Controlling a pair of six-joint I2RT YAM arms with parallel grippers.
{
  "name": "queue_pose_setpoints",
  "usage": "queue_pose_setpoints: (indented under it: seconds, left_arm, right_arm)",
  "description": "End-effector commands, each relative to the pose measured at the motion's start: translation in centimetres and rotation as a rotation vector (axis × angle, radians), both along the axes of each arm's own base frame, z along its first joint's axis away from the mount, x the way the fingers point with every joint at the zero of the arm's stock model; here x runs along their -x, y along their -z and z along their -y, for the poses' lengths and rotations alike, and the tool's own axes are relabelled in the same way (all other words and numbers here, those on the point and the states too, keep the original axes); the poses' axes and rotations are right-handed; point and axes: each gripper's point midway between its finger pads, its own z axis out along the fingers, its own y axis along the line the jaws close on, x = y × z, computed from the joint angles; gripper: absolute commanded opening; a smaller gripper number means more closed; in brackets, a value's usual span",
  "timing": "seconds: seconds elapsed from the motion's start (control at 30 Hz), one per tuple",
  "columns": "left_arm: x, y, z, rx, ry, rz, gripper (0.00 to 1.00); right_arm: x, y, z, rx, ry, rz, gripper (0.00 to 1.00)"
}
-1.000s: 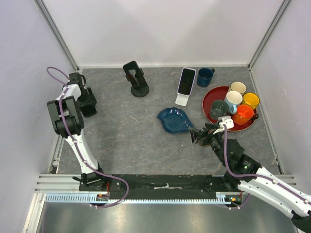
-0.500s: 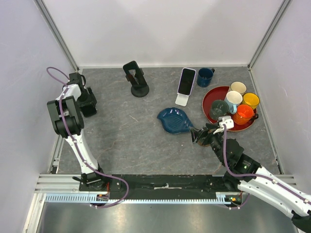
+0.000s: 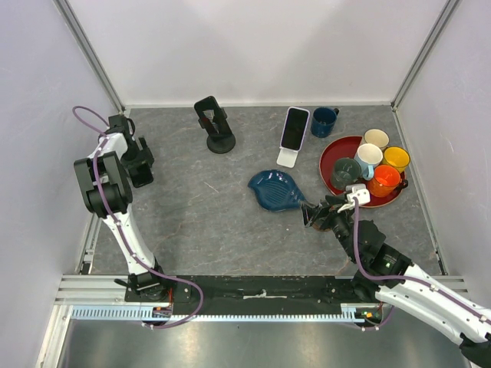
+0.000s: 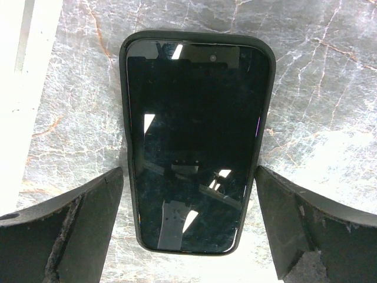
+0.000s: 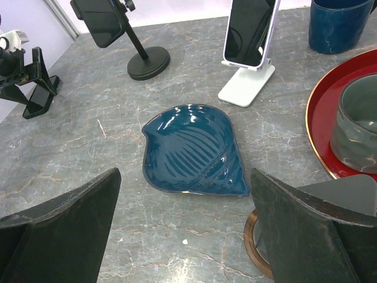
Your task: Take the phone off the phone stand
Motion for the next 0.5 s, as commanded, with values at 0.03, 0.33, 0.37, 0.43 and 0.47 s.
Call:
queue_pose_setpoints:
  seconds: [0.03,0.33,0.37,0.43,0.47]
  left_arm:
    - [0.7,-1.1,0.8,0.031,-0.030,0.003,1.00]
    - [0.4,-11.5,5.3,0.023,-0.010,0.289,1.00]
    - [0.4,-15.1,6.2,0.008,0.010,0.397,1.00]
    - [1.3,-16.8,10.2,0.016,0.094,0.469,1.00]
    - [1.5,-18.2,11.7,0.017,0.132,0.522,1.00]
  right_arm:
    - [0.1,-0.4,0.3,-0.015,0.012,0.004,0.98]
    - [0.4,-1.3,0.2,0.001,-0.016,0.023,0.98]
    - [0.4,-1.4,0.0,-0.002,-0.030,0.026,0.98]
    - [0.9,-1.6,-1.4,0.009,-0.103,0.011,0.98]
    - [1.1,-1.7,-1.8,0.014,-0.124,-0.002,0.98]
